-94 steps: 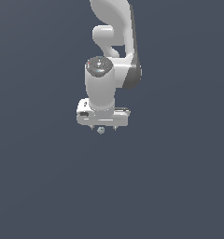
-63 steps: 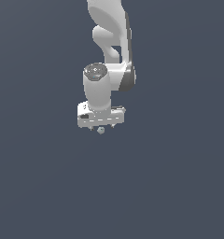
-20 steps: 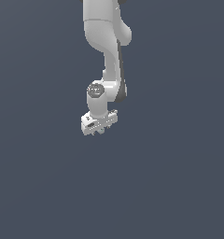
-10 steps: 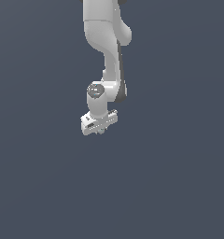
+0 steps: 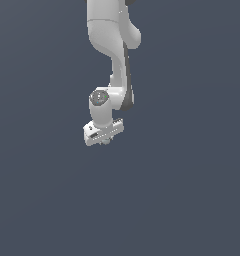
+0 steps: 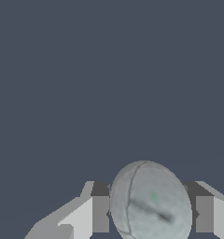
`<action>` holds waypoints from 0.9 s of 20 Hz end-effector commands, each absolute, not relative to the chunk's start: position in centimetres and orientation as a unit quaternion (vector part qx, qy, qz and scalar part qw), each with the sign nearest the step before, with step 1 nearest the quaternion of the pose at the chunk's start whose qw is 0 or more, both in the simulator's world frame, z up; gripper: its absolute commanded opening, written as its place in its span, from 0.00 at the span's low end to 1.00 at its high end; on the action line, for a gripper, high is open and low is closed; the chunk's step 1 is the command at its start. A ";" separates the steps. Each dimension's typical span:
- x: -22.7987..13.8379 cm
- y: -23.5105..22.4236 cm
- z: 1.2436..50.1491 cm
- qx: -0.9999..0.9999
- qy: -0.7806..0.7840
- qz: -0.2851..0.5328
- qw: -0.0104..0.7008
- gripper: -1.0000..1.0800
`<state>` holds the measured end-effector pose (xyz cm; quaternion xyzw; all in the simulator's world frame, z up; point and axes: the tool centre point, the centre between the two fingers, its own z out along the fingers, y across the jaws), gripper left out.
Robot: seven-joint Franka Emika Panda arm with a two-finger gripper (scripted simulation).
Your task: Pick up the object and move it to a goal position.
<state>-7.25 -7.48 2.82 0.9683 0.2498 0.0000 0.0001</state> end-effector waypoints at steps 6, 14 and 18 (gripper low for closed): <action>-4.4 -10.5 4.7 0.968 0.250 0.000 0.000 0.00; -0.2 -14.9 7.3 0.968 0.250 0.000 0.000 0.00; 1.8 -16.9 8.5 0.968 0.250 0.000 0.000 0.00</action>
